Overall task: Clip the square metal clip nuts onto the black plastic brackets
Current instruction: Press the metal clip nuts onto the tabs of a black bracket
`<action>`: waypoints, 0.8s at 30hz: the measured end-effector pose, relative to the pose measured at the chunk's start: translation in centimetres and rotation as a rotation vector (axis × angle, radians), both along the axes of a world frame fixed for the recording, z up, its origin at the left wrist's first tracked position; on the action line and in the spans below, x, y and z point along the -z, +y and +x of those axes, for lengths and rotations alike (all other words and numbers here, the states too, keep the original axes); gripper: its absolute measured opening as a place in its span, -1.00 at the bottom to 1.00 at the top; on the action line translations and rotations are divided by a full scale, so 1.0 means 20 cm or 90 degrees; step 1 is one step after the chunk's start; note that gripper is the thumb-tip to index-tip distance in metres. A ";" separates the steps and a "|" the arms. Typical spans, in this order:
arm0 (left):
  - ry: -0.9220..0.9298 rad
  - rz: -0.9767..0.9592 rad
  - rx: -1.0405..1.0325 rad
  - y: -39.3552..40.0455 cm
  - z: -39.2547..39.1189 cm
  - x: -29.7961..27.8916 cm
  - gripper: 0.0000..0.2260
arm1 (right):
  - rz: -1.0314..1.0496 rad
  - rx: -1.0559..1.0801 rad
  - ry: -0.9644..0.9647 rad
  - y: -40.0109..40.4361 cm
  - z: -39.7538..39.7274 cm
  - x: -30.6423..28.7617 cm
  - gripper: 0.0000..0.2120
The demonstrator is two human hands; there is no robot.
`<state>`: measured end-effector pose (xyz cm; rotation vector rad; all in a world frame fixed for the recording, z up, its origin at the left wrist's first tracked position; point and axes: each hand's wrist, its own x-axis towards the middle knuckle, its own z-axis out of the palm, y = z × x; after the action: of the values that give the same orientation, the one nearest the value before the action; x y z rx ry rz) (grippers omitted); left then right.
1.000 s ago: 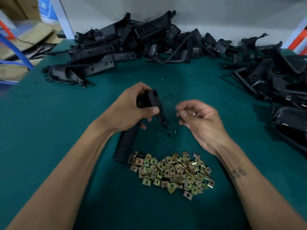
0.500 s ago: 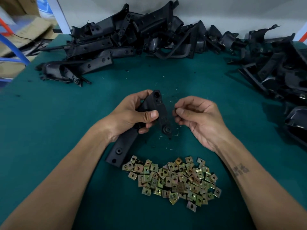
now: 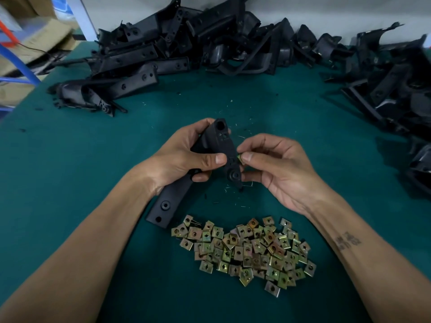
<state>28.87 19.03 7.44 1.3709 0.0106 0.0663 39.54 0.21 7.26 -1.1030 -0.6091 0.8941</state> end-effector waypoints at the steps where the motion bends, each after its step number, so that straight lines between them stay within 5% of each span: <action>1: 0.000 0.002 -0.002 0.00 0.00 0.00 -0.65 | -0.004 0.007 -0.002 0.00 0.00 0.00 -0.91; 17: 0.004 0.027 -0.009 -0.01 0.00 0.00 -0.47 | -0.035 0.096 0.021 0.00 -0.03 -0.06 -0.78; 24: -0.003 0.030 -0.024 -0.01 0.01 0.01 -0.63 | -0.070 0.154 -0.031 0.02 -0.05 -0.10 -0.74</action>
<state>29.03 18.92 7.29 1.4174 0.0314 0.1016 38.51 0.53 9.32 -1.2718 -0.4582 0.6987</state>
